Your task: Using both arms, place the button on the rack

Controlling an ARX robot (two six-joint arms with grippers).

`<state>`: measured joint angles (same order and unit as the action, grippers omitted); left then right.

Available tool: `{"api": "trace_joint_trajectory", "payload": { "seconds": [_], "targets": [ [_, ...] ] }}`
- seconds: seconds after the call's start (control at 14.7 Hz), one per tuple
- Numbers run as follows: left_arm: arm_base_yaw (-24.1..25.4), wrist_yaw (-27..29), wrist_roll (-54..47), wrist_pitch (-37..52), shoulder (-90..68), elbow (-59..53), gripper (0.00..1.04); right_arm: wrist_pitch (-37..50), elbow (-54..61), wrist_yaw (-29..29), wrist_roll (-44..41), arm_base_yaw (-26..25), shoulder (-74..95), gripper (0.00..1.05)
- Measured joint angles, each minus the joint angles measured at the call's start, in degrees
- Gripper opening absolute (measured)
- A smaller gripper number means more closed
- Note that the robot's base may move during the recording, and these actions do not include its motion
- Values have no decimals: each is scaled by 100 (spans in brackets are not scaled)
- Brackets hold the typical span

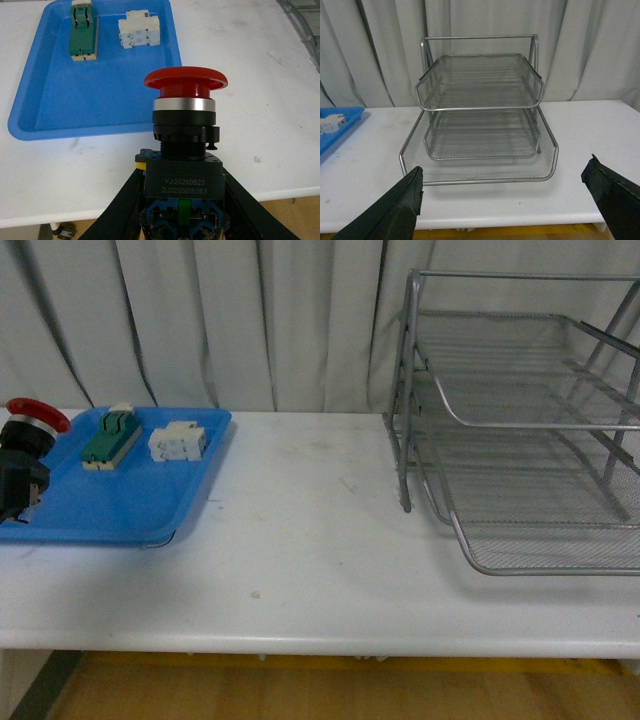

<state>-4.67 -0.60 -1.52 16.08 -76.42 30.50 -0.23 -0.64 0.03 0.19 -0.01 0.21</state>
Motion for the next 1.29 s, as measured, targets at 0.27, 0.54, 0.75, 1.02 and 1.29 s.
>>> {"api": "trace_joint_trajectory", "payload": {
  "seconds": [0.27,0.54,0.75,1.02,1.29],
  "targets": [
    [48,66,83,13,22,-24,36,0,0,-4,-2,0,0,98],
    [48,57,144,90,-2,-114,36,2,0,-4,0,0,0,98],
    [0,42,149,118,-35,-118,36,9,0,-2,-2,0,0,98],
    [-9,42,151,138,-50,-118,36,-4,0,0,0,0,0,98],
    [-509,157,216,72,-551,535,36,-7,0,17,-2,0,0,98]
  ]
}}
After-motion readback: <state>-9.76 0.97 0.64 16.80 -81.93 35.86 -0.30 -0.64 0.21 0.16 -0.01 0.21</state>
